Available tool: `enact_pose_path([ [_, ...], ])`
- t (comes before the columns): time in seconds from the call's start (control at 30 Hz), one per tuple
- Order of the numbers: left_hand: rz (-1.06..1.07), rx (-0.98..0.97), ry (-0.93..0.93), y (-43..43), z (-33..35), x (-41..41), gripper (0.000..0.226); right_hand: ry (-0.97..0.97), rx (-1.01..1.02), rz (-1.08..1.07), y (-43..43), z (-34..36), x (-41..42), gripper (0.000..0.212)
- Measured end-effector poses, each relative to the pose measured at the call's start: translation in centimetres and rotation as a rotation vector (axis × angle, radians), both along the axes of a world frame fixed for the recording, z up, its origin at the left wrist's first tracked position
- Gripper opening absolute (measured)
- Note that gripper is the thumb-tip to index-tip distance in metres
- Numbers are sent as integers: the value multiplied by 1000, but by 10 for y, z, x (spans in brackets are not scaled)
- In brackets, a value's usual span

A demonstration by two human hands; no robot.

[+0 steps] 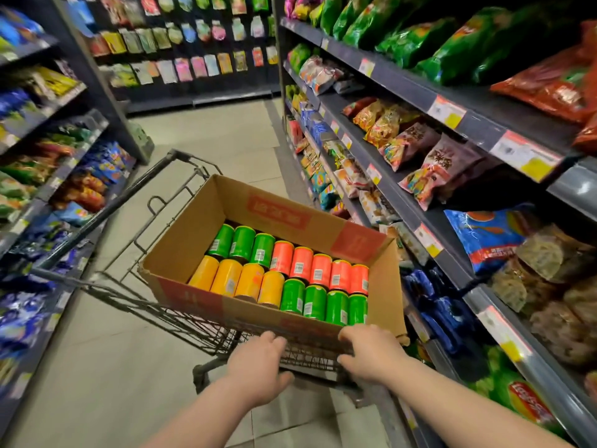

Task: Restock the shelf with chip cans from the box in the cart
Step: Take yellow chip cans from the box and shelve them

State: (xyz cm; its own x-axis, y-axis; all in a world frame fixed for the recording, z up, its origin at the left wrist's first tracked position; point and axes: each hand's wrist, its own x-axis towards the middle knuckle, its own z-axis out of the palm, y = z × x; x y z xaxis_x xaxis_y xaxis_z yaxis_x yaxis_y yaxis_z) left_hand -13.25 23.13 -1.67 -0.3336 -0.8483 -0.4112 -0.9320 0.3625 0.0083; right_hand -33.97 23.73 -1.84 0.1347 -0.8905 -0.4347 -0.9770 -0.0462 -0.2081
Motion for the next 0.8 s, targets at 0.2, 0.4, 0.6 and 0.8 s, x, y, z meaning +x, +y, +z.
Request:
enact_pose_path([
  [0.2, 54, -81, 80, -47, 1, 6, 47, -27, -11, -7, -45, -9, 5, 41],
  [0.4, 44, -59, 106, -116, -7, 15, 41, -24, 30, -78, -91, -22, 17, 46],
  [0.6, 51, 53, 73, -196, -26, 47, 46, -48, 108, -166, -147, -40, 47, 41],
  [0.8, 21, 185, -2, -257, -57, 73, 50, -66, 220, -240, -197, -73, 81, 40],
])
